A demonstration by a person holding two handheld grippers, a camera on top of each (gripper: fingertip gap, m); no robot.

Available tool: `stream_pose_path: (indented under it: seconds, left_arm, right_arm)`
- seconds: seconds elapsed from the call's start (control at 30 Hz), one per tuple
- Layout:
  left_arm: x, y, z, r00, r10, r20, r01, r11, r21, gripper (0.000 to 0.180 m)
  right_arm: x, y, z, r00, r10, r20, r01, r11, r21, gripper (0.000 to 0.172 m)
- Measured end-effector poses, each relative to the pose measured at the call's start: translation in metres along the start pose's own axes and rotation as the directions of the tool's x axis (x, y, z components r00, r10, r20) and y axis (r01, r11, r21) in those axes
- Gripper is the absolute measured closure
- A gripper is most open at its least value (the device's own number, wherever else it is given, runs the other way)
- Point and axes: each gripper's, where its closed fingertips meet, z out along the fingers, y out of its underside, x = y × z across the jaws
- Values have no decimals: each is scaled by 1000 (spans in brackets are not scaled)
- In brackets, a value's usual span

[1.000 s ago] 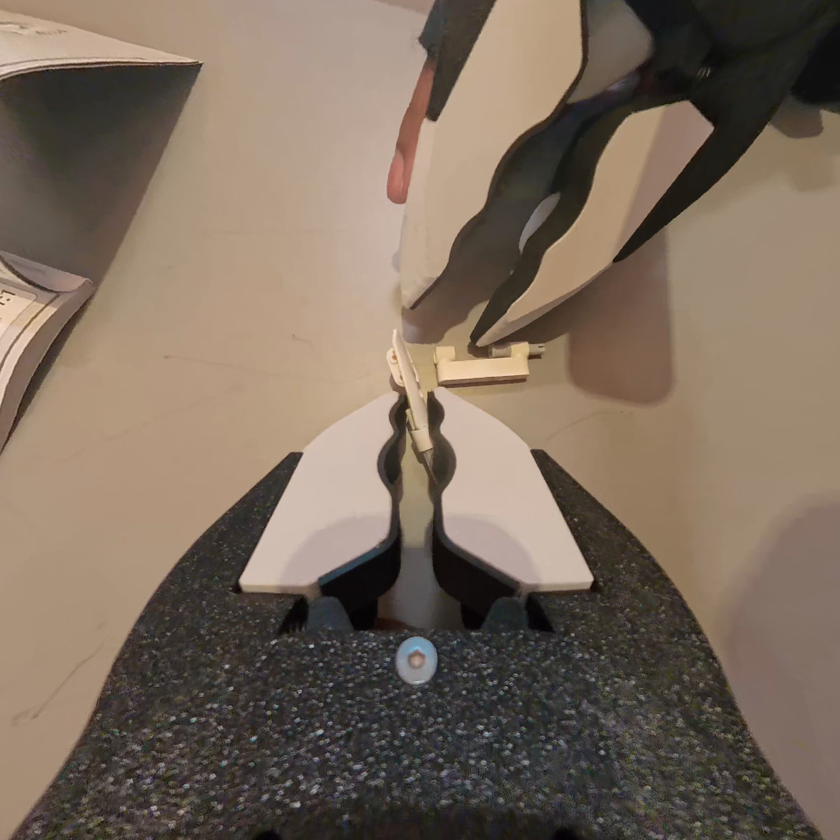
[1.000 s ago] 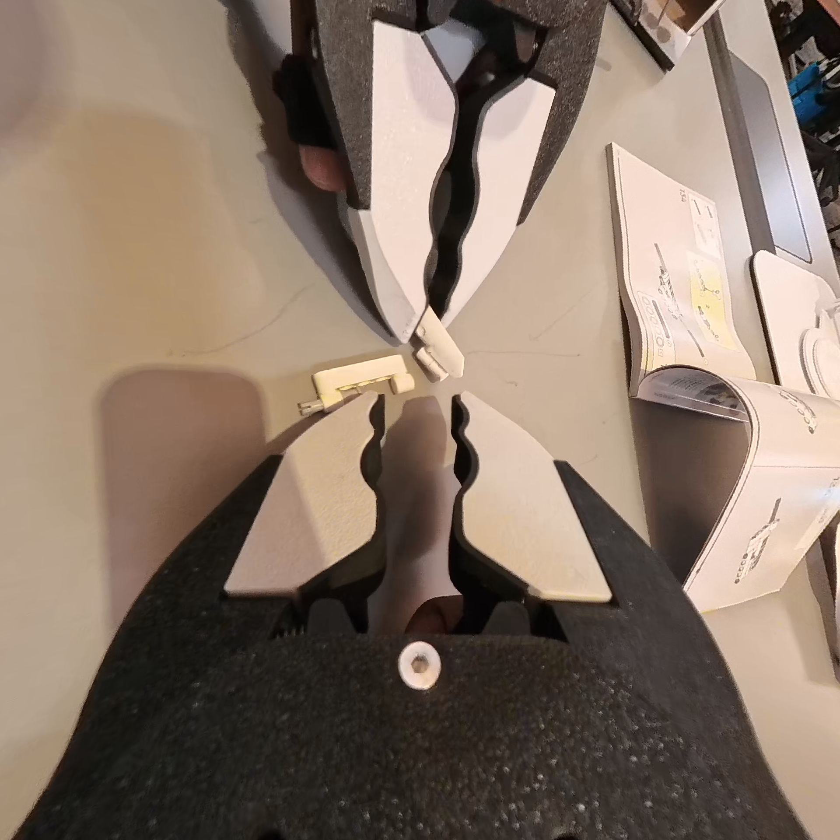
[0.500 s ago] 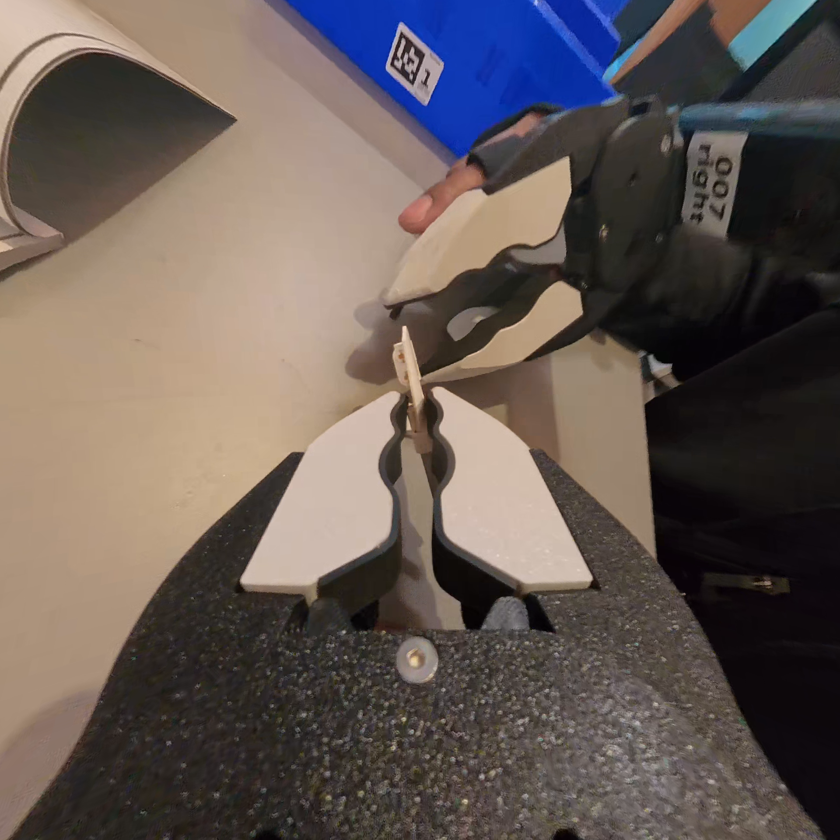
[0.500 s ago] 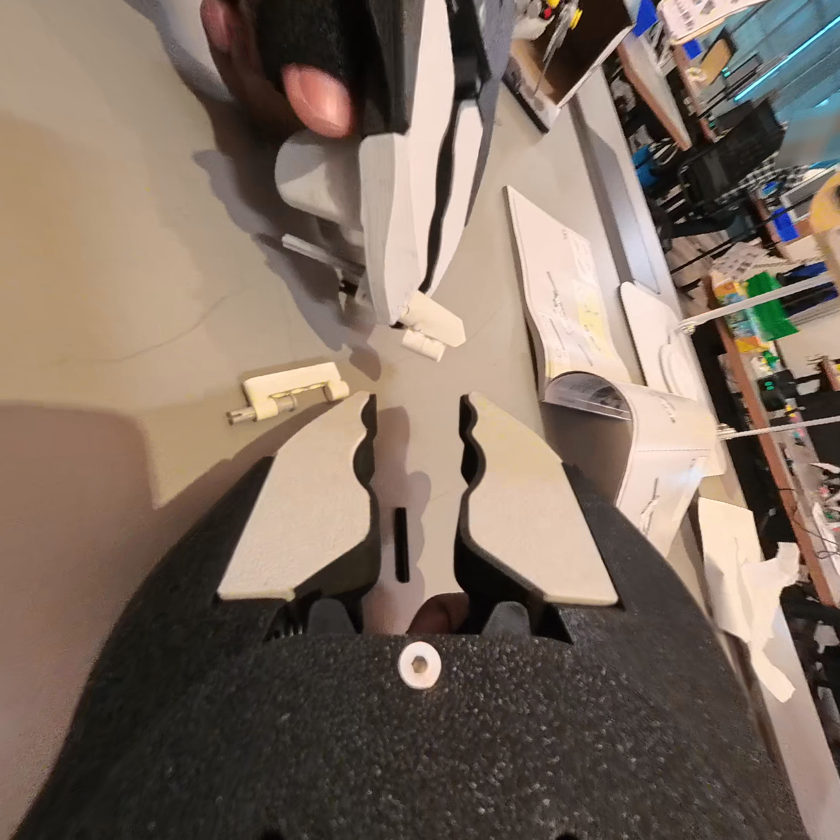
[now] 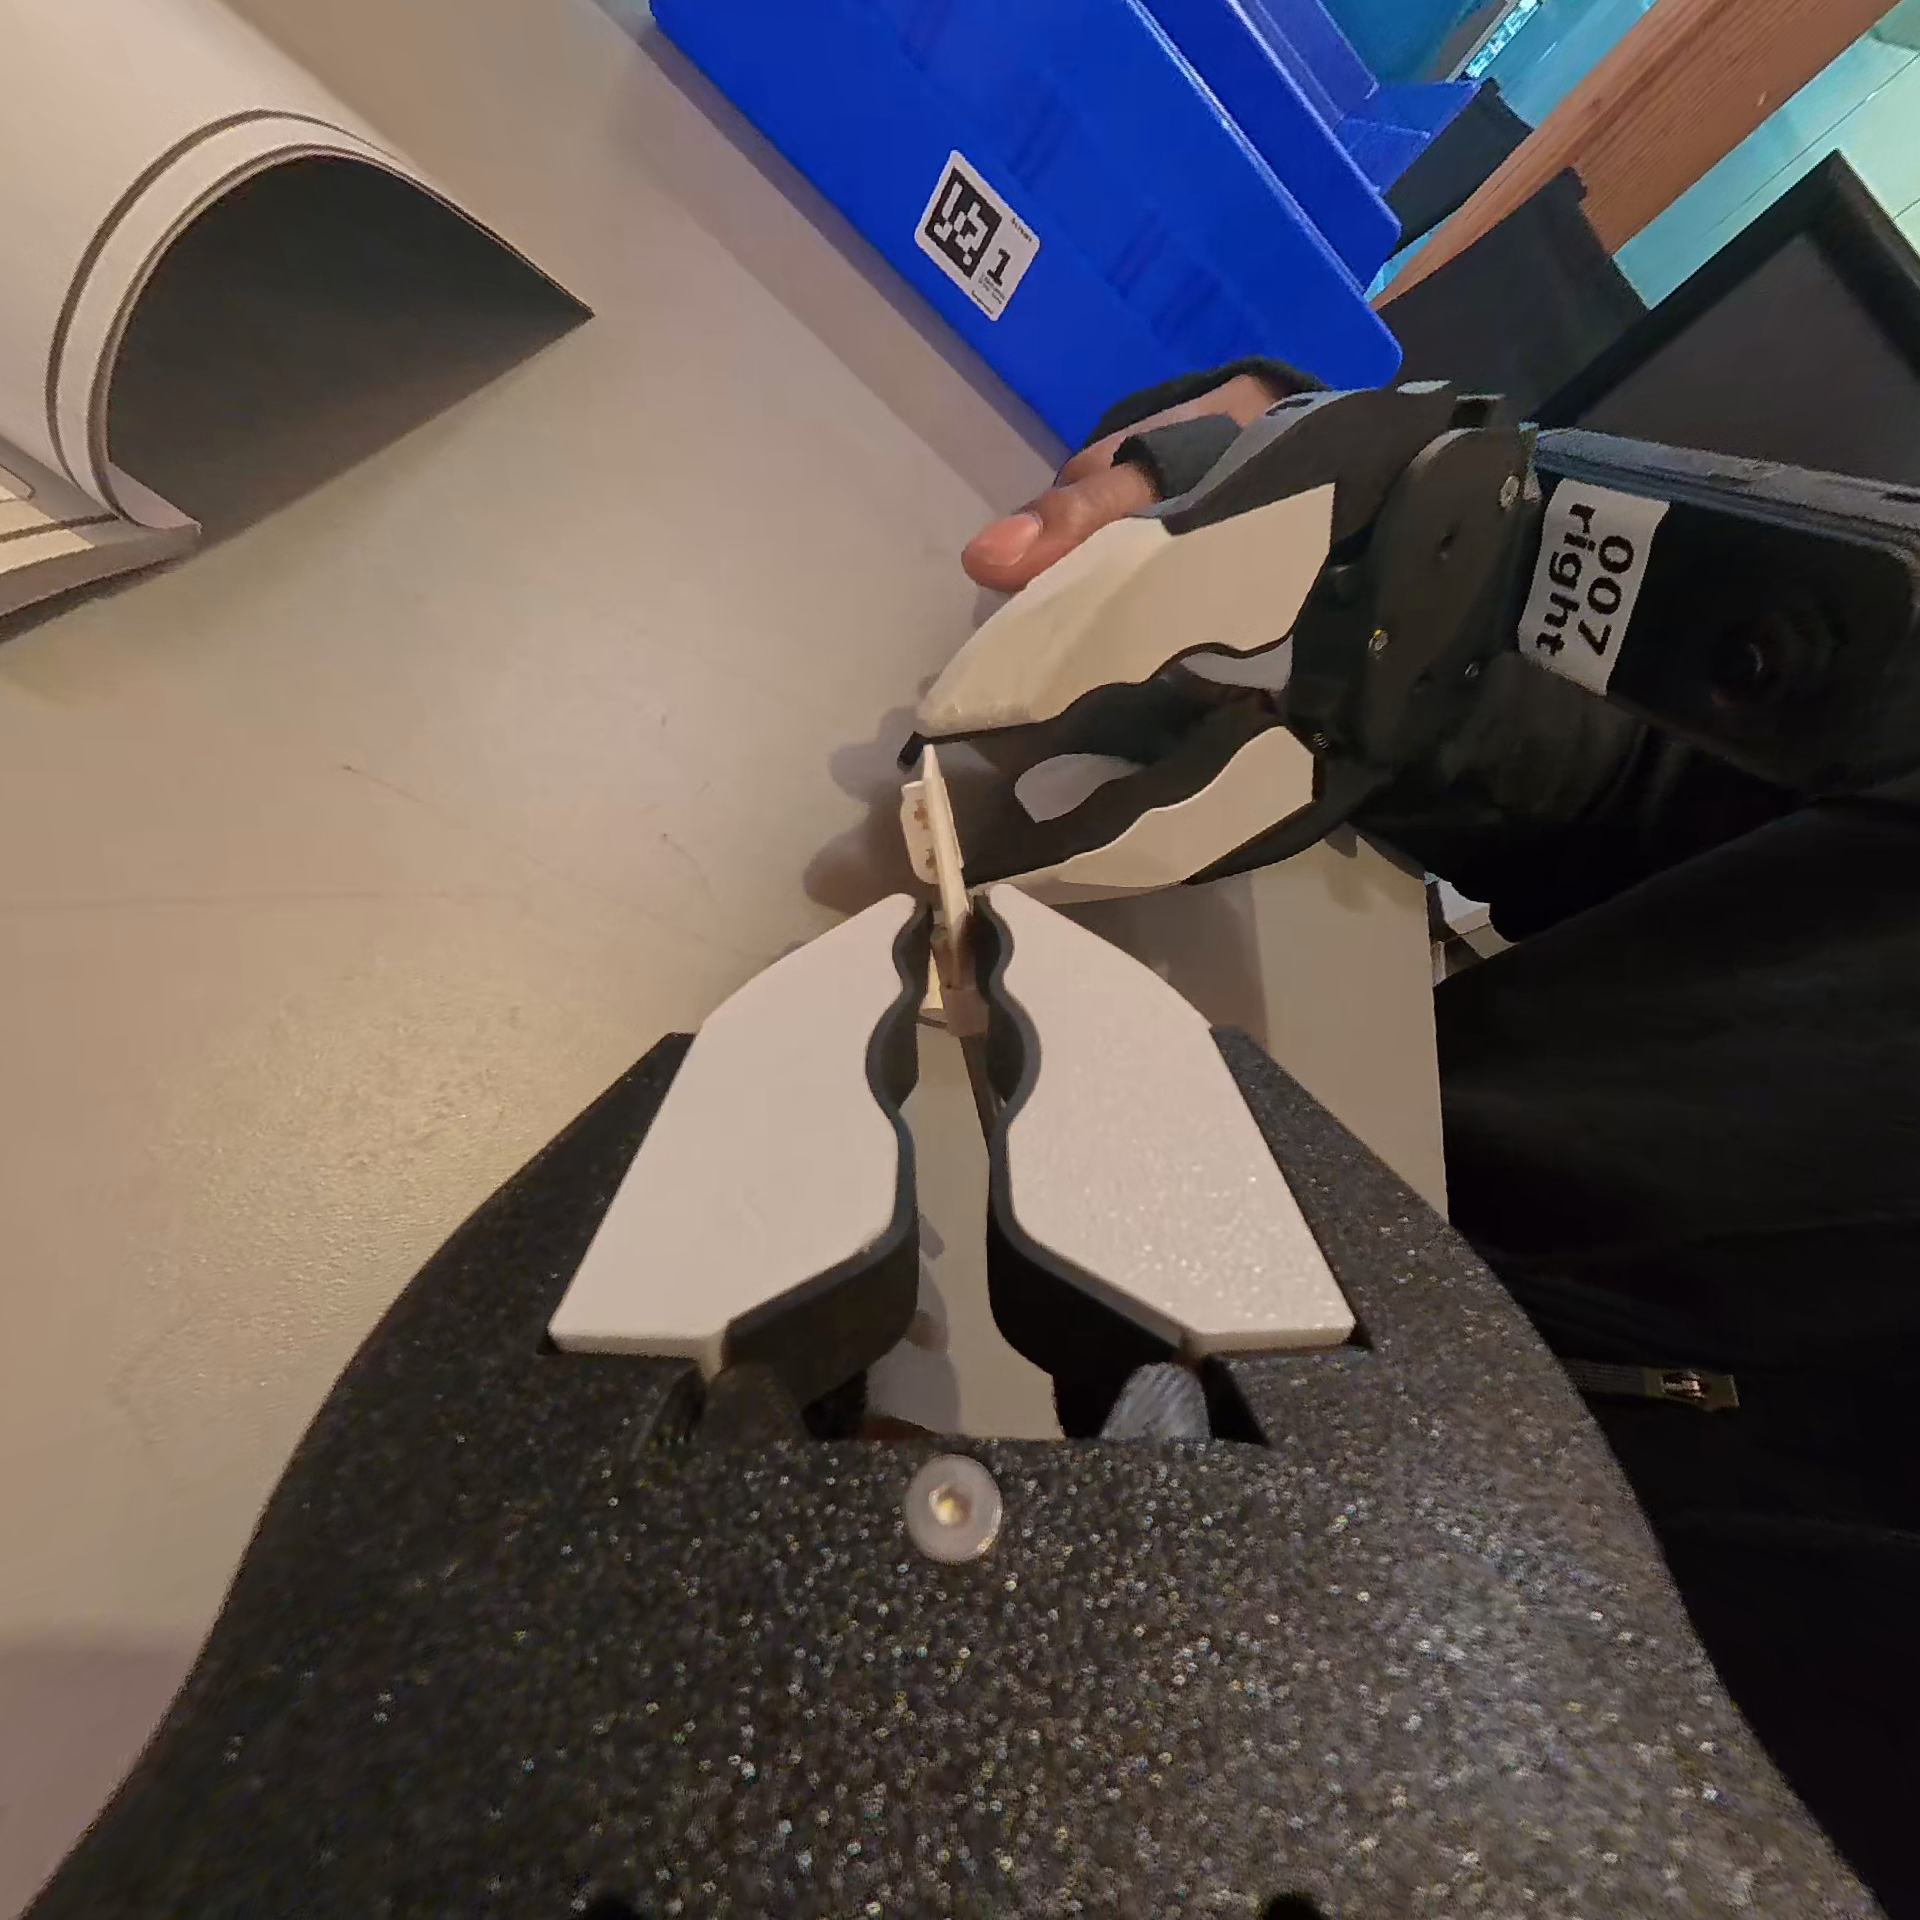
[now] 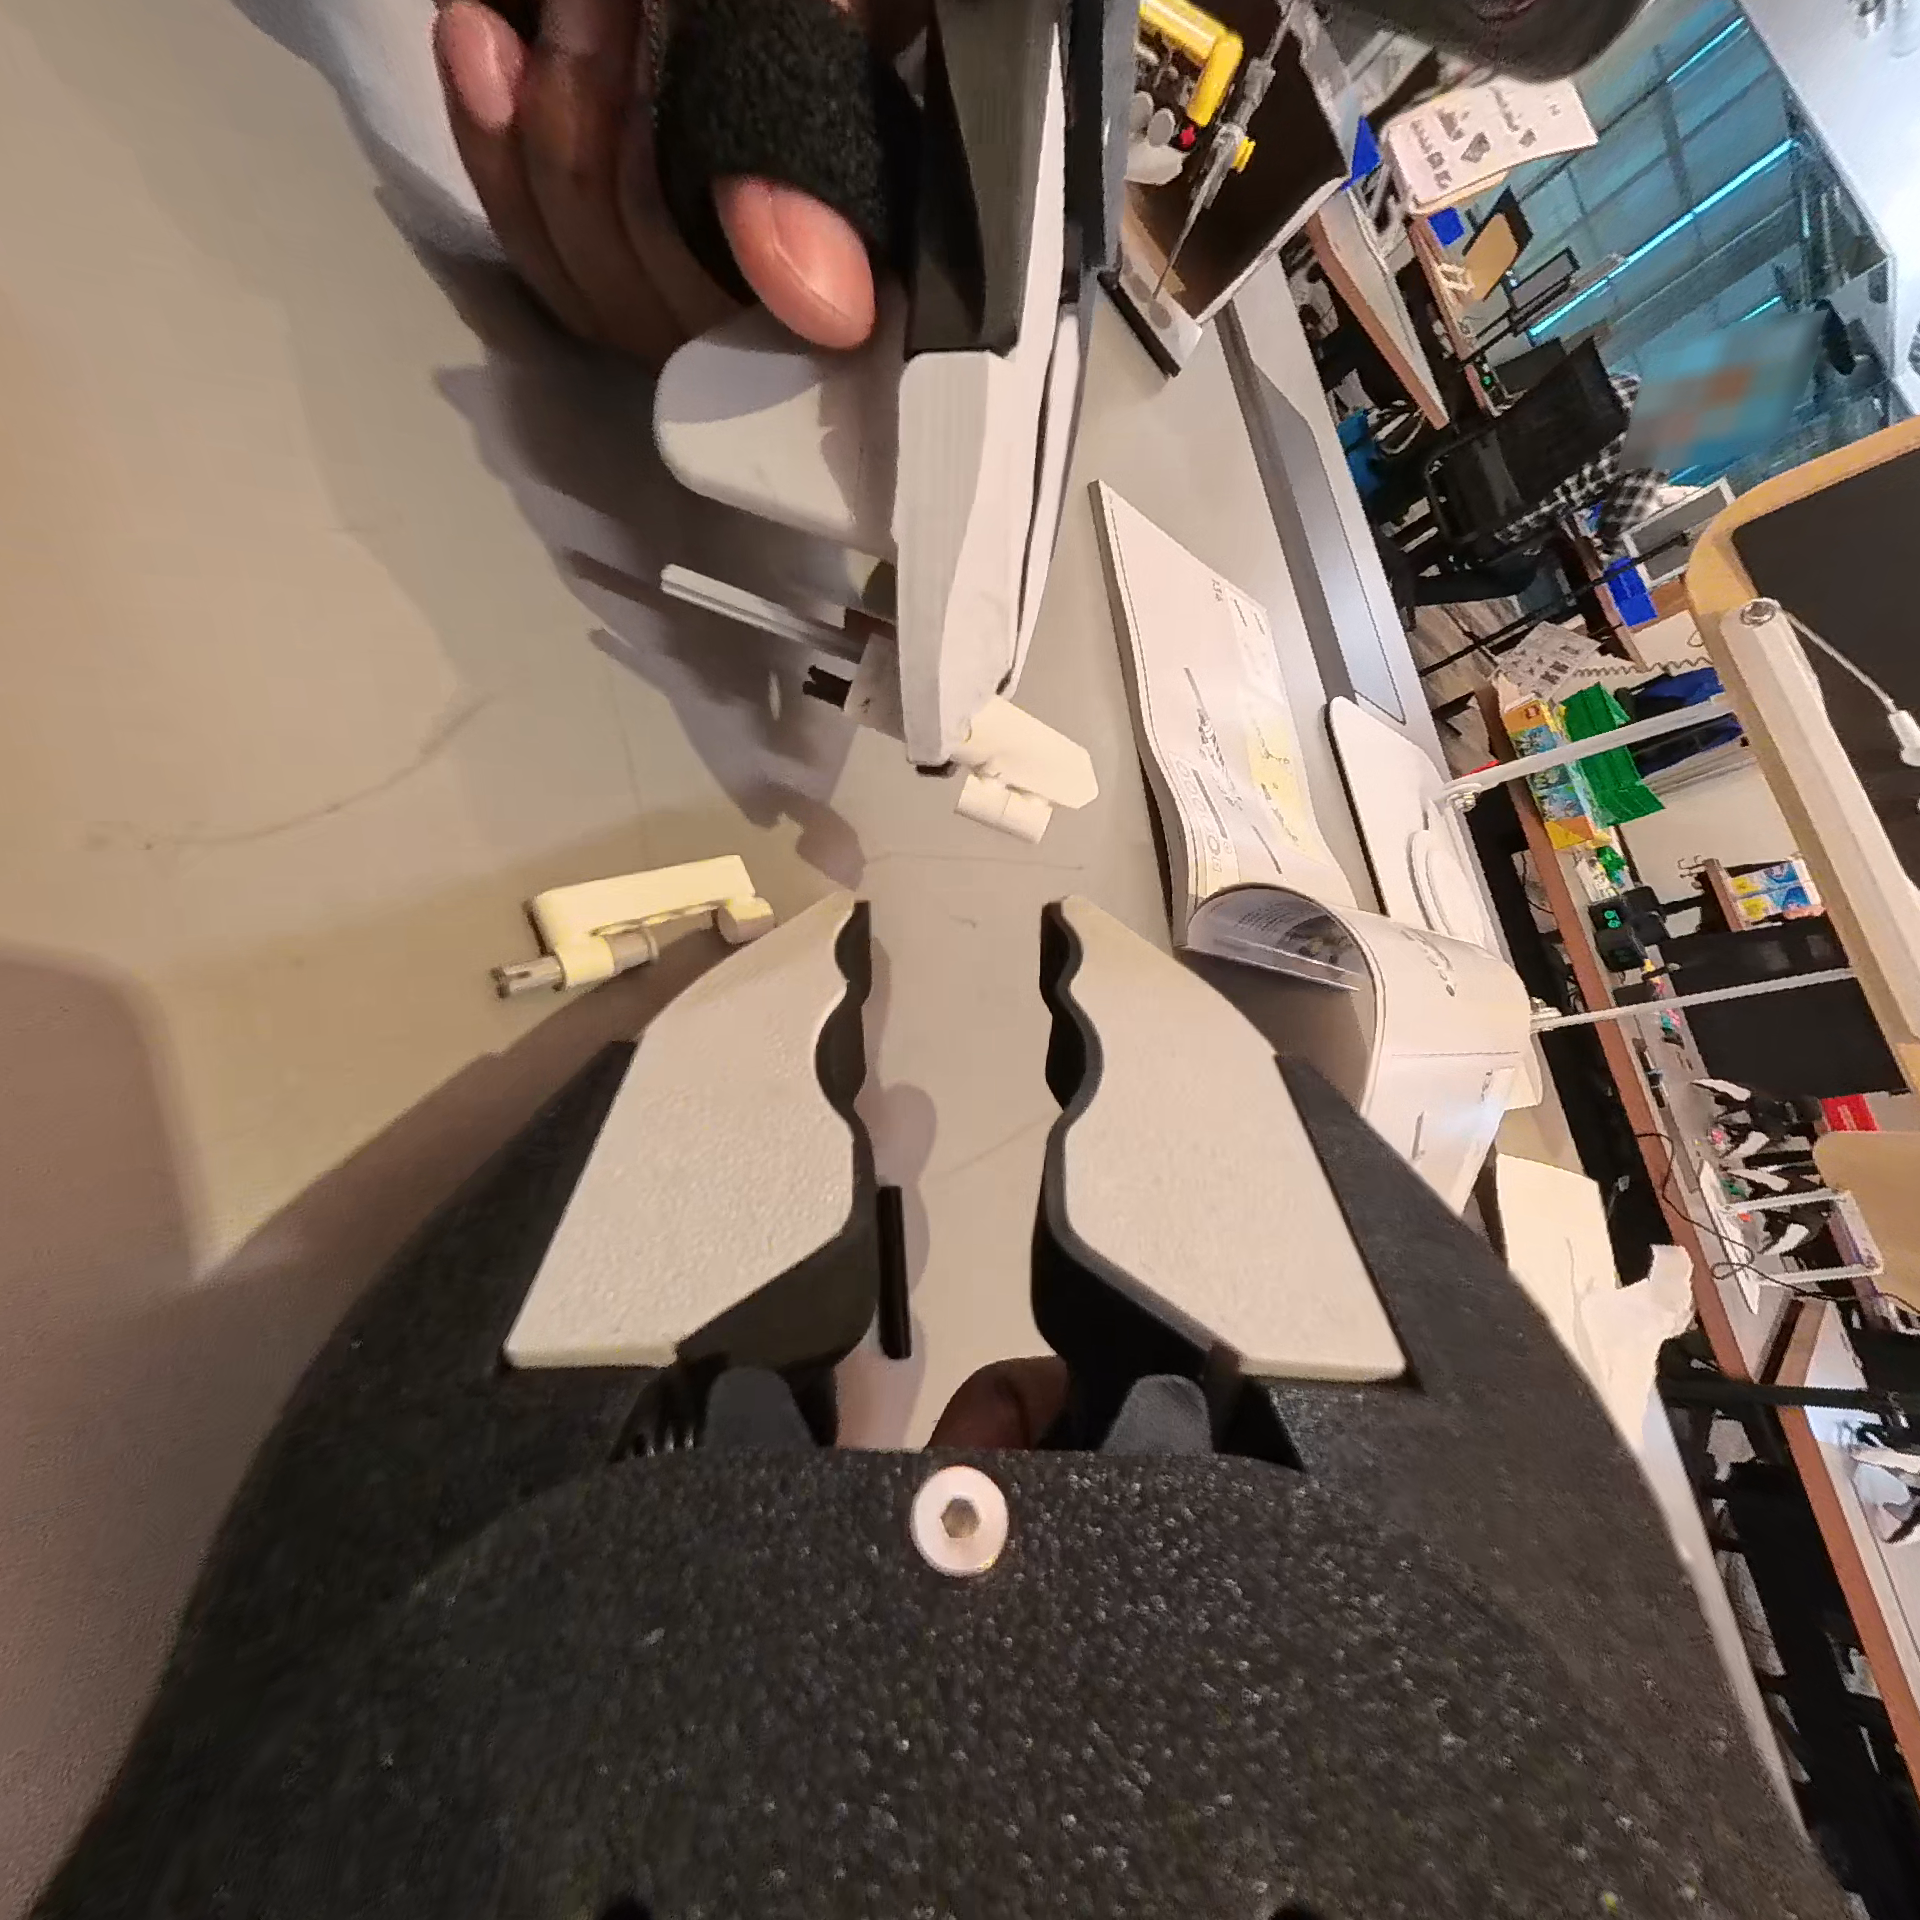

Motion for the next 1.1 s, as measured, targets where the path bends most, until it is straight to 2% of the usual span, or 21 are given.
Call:
stream_pose_path:
  seconds: [0.3,0.77,0.83,0.93,1.1]
  left_arm:
    - [0,1,1,1000,11,7,-11,1000,-12,173]
    - [-3,4,2,999,-26,19,27,999,-33,173]
    - [-3,4,1,999,-32,18,33,999,-30,173]
    - [-1,2,0,999,-48,3,48,999,-16,173]
    - [-1,-4,-3,997,-74,-12,74,997,26,173]
  right_arm:
    - [-17,4,-4,978,106,182,-102,994,-29,139]
    - [-40,4,8,868,213,448,-180,977,-116,143]
    - [-41,4,9,858,226,461,-185,974,-134,147]
    - [-44,4,9,853,238,465,-190,971,-149,163]
    - [-40,3,10,882,235,409,-198,971,-131,164]
